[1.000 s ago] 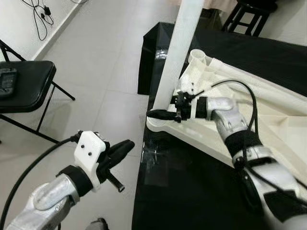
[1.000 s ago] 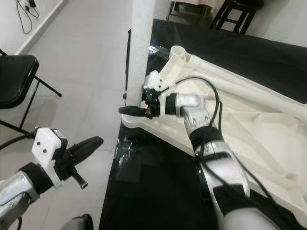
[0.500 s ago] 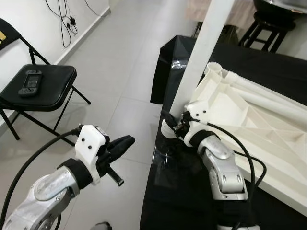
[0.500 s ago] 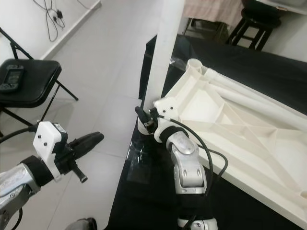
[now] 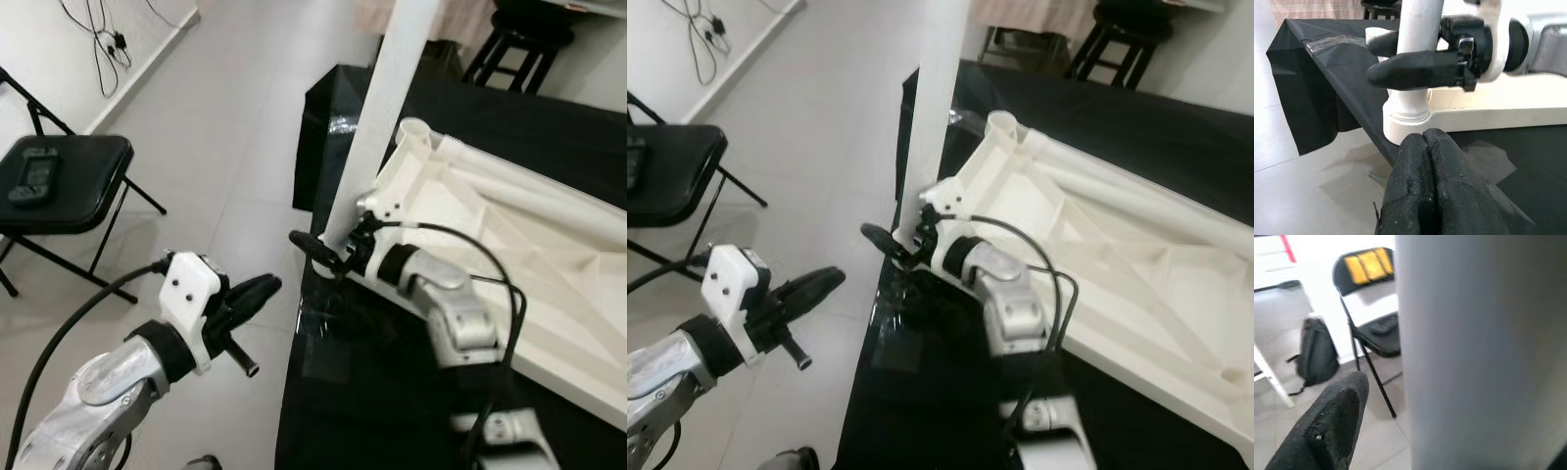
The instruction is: Building children table
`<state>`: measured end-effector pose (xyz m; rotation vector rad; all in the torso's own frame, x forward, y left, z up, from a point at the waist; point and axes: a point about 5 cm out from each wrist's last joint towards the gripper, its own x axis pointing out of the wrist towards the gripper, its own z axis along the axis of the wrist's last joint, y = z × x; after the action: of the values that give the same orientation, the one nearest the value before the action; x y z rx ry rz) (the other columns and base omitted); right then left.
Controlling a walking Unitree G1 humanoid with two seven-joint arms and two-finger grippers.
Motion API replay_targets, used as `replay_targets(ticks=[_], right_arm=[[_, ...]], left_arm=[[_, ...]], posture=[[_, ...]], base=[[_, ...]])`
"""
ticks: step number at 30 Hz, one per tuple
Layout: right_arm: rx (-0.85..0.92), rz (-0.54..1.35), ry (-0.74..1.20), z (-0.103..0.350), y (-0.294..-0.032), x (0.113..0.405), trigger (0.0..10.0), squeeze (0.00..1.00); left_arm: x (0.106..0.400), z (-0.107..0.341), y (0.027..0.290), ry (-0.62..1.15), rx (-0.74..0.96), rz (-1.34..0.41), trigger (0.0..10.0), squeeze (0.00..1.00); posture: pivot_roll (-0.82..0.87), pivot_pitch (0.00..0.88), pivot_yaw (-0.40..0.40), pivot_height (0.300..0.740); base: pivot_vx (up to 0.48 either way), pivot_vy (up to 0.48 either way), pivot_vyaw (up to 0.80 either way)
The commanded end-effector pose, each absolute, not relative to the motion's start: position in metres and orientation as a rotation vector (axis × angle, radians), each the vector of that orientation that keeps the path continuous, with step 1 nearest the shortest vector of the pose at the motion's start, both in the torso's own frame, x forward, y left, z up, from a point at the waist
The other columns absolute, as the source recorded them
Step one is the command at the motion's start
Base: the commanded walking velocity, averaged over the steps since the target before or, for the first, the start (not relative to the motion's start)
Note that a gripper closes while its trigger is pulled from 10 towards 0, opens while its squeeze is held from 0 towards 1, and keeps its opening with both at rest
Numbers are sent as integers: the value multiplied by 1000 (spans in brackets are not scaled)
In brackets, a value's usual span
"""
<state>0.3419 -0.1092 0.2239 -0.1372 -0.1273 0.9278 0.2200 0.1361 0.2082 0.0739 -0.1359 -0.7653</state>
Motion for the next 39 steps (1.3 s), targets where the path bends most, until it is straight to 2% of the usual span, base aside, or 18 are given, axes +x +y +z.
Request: replay_targets(ticks=[1, 5, 10, 11, 12, 29, 31, 32, 33, 35, 36, 37, 38, 39], right_arm=[[-170, 1041, -100, 217, -106, 342, 10000, 0], [-217, 1152, -72, 217, -107, 356, 10000, 0], [-207, 1188, -54, 217, -104, 364, 10000, 0], [-223, 1230, -37, 215, -102, 365, 2627, 0], [-212, 1257, -28, 215, -101, 366, 0, 0], [-171, 1276, -50, 211, -108, 370, 0, 0], [-173, 1123, -64, 203, -120, 370, 0, 0], [-173, 1123, -64, 203, -120, 370, 0, 0], [-141, 899, -69, 191, -123, 362, 0, 0], [-125, 824, -68, 187, -123, 358, 0, 0], [-121, 602, -50, 177, -122, 354, 0, 0], [-121, 602, -50, 177, -122, 354, 0, 0], [-126, 449, -43, 168, -122, 343, 0, 0], [-163, 458, -20, 155, -109, 322, 0, 0]], left_arm=[[218, 206, 134, -133, 67, -768, 10000, 0], [218, 205, 132, -133, 66, -769, 10000, 0], [217, 206, 131, -136, 65, -769, 10000, 0], [218, 206, 130, -138, 64, -769, 10000, 0], [218, 206, 130, -140, 63, -769, 10000, 0], [217, 203, 129, -132, 59, -774, 10000, 0], [216, 202, 128, -129, 56, -780, 10000, 0], [216, 202, 128, -129, 56, -780, 10000, 0], [215, 201, 128, -125, 54, -787, 10000, 0], [215, 201, 129, -123, 54, -788, 10000, 0], [216, 200, 130, -121, 54, -790, 10000, 0], [216, 200, 130, -121, 54, -790, 10000, 0], [216, 200, 130, -120, 53, -793, 10000, 0], [216, 201, 130, -119, 57, -798, 10000, 0]], posture=[[79, 198, -126, 740], [95, 203, -140, 740], [101, 204, -142, 740], [107, 205, -145, 740], [102, 205, -145, 740], [86, 206, -139, 740], [74, 208, -139, 740], [74, 208, -139, 740], [50, 211, -133, 740], [50, 211, -133, 740], [36, 211, -123, 740], [36, 211, -123, 740], [36, 211, -123, 740], [41, 220, -116, 740]], base=[[0, 0, 0], [0, 0, 0], [0, 0, 0], [0, 0, 0], [0, 0, 0], [0, 0, 0], [0, 0, 0], [0, 0, 0], [0, 0, 0], [0, 0, 0], [0, 0, 0], [0, 0, 0], [0, 0, 0], [0, 0, 0]])
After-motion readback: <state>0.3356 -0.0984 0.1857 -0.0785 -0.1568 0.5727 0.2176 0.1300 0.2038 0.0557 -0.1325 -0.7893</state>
